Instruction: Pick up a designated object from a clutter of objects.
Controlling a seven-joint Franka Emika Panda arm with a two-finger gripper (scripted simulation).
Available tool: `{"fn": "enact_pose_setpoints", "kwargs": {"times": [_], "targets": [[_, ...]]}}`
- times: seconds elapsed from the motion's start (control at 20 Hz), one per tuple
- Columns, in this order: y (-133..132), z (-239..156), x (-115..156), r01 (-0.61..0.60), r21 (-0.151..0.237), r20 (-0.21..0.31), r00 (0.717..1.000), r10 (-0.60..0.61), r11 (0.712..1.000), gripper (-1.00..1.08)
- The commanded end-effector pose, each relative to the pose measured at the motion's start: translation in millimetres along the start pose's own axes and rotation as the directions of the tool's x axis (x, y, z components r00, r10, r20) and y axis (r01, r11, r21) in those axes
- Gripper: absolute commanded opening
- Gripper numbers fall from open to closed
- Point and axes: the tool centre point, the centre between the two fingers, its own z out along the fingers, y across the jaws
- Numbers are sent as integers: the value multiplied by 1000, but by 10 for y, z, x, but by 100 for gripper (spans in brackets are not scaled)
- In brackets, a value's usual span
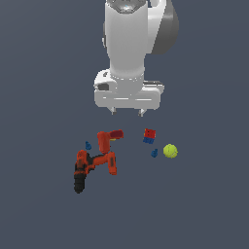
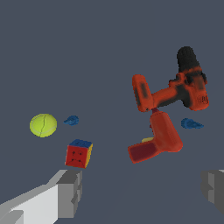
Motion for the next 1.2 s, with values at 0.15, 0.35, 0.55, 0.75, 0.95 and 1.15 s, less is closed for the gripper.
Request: {"fn": "enact_pose_setpoints", "kwargs": {"times": [0.15, 0.35, 0.55, 0.75, 0.95, 1.15], "targets": [[-281, 468, -45, -40, -6, -4, 999, 40, 999, 100], [-511, 858, -134, -74, -11, -8, 997, 74, 997, 100], [-726, 1233, -267, -108, -14, -14, 994, 108, 994, 100], [-898, 1547, -417, -136, -16, -18, 991, 136, 991, 100], [-1019, 1777, -552, -158, -16, -22, 987, 158, 987, 100], [-1095, 1930, -654, -173, -16, -24, 985, 172, 985, 100]]}}
